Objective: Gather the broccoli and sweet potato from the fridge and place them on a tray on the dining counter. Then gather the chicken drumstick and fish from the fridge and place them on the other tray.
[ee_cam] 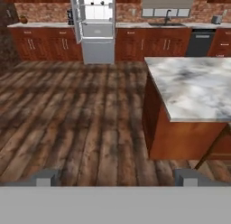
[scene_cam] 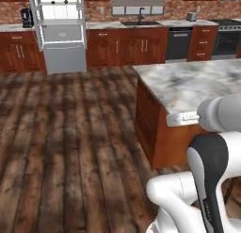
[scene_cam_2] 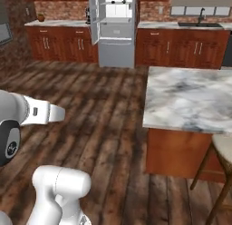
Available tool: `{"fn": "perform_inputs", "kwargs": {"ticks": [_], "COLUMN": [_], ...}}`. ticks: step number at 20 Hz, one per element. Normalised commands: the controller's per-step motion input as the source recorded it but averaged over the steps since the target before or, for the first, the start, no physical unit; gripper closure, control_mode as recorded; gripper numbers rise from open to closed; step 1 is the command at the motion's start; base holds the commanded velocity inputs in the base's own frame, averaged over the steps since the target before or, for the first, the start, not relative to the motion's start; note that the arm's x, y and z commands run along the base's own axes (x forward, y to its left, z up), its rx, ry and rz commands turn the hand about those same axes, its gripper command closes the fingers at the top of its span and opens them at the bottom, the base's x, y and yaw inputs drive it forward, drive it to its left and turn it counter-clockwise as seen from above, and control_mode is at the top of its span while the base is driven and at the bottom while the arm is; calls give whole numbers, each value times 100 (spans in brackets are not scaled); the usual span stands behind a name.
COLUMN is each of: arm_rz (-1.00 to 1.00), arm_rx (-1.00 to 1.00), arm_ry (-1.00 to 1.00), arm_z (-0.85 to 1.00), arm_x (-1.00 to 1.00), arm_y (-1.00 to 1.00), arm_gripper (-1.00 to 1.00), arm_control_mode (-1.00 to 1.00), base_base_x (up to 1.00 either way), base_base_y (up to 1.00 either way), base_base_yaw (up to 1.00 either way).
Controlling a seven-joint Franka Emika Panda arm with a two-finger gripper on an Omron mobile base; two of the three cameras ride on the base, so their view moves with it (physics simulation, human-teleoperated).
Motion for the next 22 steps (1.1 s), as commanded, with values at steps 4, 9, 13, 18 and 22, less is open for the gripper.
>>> {"fn": "perform_inputs", "kwargs": {"ticks": [4, 9, 13, 18, 22], "arm_rz": [0, 0, 0, 0, 0], "arm_rx": [0, 0, 0, 0, 0], "arm_ry": [0, 0, 0, 0, 0], "arm_z": [0, 0, 0, 0, 0], "arm_x": [0, 0, 0, 0, 0], "arm_y": [0, 0, 0, 0, 0], "arm_gripper": [-100, -100, -100, -100, -100], "arm_control_mode": [100, 100, 100, 100, 100], "base_base_x": [100, 100, 100, 100, 100], "base_base_y": [90, 59, 27, 4, 25], "base_base_yaw": [0, 0, 0, 0, 0]}}
